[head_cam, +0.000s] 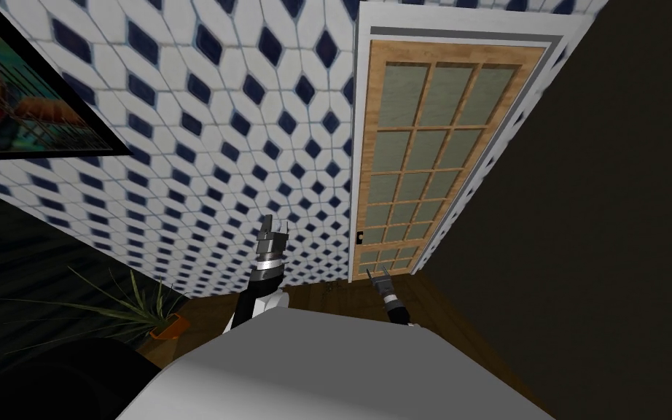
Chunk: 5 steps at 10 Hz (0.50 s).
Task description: Pull the door open
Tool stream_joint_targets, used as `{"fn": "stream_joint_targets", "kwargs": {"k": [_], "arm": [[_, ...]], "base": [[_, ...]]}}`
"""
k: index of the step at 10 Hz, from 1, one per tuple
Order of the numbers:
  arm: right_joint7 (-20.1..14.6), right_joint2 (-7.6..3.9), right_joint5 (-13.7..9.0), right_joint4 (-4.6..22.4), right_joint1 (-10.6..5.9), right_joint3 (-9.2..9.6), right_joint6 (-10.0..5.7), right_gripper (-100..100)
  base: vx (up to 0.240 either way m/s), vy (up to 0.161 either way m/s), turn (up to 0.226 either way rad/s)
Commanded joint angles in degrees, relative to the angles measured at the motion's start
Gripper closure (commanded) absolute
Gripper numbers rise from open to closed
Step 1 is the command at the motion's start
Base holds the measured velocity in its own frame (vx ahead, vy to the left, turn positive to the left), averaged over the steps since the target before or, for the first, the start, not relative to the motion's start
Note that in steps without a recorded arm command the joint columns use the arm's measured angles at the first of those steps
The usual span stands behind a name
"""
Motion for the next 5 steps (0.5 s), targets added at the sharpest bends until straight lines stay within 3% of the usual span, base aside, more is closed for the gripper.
{"fn": "stream_joint_targets", "kwargs": {"k": [1, 3, 5], "arm": [[0.4, -0.99, 1.2, 1.7, -1.13, 0.07, -0.66, -100], [0.7, -1.17, 2.4, 3.3, -2.17, 0.16, -1.25, -100], [1.0, -0.28, 4.0, 5.7, -3.69, 0.29, -2.13, -100]], "base": [[-0.188, -0.022, -0.049], [-0.072, -0.020, -0.064], [0.089, -0.015, -0.162]]}}
